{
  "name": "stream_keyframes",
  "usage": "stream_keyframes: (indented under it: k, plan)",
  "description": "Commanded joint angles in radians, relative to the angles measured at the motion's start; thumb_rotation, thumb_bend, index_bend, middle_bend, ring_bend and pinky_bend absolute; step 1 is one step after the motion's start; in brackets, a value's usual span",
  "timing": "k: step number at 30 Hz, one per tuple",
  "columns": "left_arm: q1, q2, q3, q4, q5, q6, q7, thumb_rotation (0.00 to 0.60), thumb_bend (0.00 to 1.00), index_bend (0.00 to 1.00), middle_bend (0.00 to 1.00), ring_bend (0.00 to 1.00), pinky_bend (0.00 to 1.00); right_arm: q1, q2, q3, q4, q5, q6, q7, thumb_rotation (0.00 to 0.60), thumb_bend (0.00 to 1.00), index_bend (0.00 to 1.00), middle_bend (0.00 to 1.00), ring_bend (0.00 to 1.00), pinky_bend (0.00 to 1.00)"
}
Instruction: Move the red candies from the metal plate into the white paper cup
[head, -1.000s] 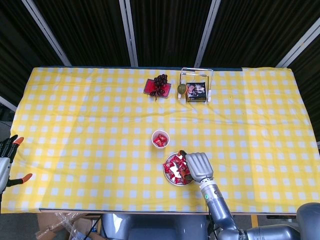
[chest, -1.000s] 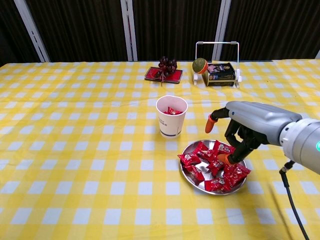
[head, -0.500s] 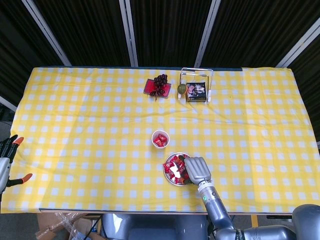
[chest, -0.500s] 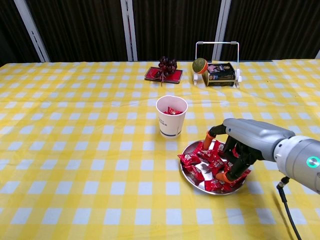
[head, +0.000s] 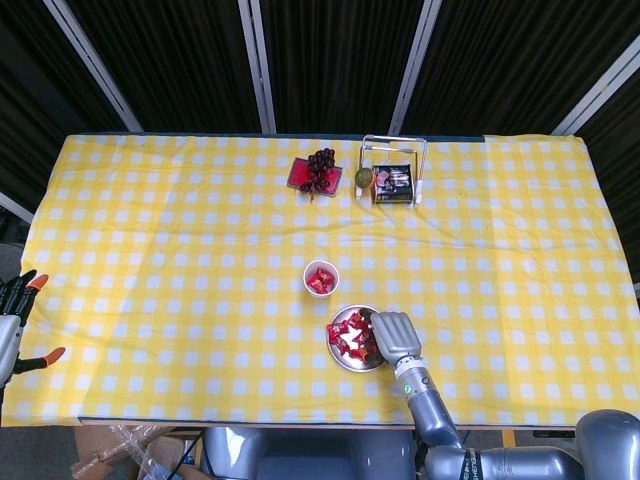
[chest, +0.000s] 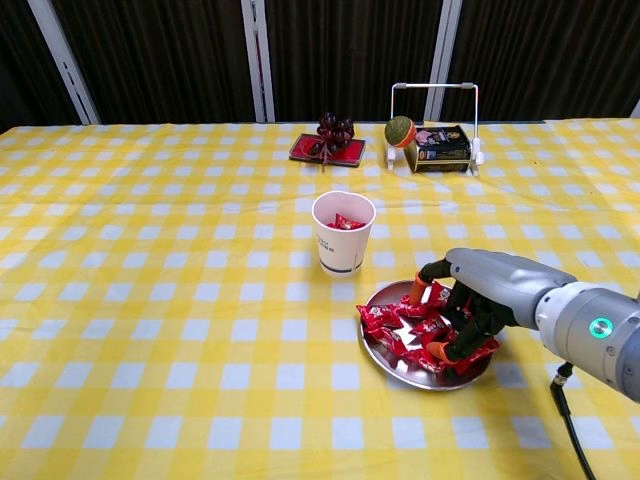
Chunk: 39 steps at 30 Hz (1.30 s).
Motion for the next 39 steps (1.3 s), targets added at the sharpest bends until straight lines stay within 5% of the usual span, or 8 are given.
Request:
stream_keyframes:
  k: [1, 7, 24, 39]
  plan:
    - [0.000, 0.000, 0.000, 0.000, -0.001, 0.000, 0.000, 0.600, 0.01, 0.00, 0.00, 0.00, 0.00, -0.001, -0.001, 0.001, 0.005, 0.000, -0.007, 0.005, 0.600, 0.30, 0.46, 0.83, 0.95, 0.98]
    - [0.000, 0.000, -0.001, -0.002, -0.003, -0.001, 0.002, 0.600, 0.01, 0.00, 0.00, 0.00, 0.00, -0.006, 0.002, 0.008, 0.000, -0.015, -0.019, 0.028, 0.600, 0.42, 0.63, 0.83, 0.95, 0.98]
    - [0.001, -0.001, -0.002, -0.001, 0.001, 0.003, 0.001, 0.600, 0.01, 0.00, 0.00, 0.00, 0.00, -0.012, 0.040, 0.037, -0.061, -0.083, -0.003, 0.060, 0.600, 0.47, 0.63, 0.83, 0.95, 0.98]
    - [-0.003, 0.004, -0.004, -0.004, -0.009, -0.012, -0.012, 0.600, 0.01, 0.00, 0.00, 0.00, 0.00, 0.064, 0.114, 0.164, -0.192, -0.037, 0.024, -0.013, 0.600, 0.47, 0.63, 0.83, 0.95, 0.98]
